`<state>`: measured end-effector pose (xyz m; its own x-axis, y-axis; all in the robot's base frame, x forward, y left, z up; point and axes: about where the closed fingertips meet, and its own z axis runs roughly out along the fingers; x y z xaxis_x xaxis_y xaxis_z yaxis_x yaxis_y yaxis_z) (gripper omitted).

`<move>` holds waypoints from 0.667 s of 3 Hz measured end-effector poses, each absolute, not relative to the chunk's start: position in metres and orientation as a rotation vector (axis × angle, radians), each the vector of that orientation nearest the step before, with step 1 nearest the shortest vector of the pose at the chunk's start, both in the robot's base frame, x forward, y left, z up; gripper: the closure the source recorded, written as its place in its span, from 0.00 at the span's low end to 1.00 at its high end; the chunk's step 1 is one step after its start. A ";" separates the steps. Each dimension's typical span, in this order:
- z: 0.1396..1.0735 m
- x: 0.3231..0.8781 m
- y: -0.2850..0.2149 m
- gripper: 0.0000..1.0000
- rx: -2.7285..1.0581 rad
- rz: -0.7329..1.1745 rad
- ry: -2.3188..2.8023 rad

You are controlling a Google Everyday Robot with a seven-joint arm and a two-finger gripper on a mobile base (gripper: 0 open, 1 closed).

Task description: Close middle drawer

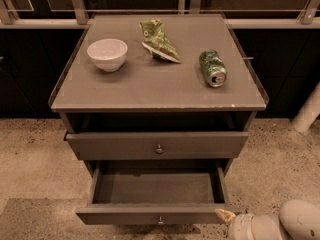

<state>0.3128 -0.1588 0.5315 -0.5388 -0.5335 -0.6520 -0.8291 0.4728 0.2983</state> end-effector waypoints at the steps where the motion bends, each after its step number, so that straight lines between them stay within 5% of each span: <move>1: 0.522 0.310 -0.155 0.19 -1.118 0.863 2.251; 2: 0.522 0.310 -0.155 0.41 -1.118 0.863 2.251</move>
Offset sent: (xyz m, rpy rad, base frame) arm -0.0032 0.0037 -0.0092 0.0189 0.0185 -0.0006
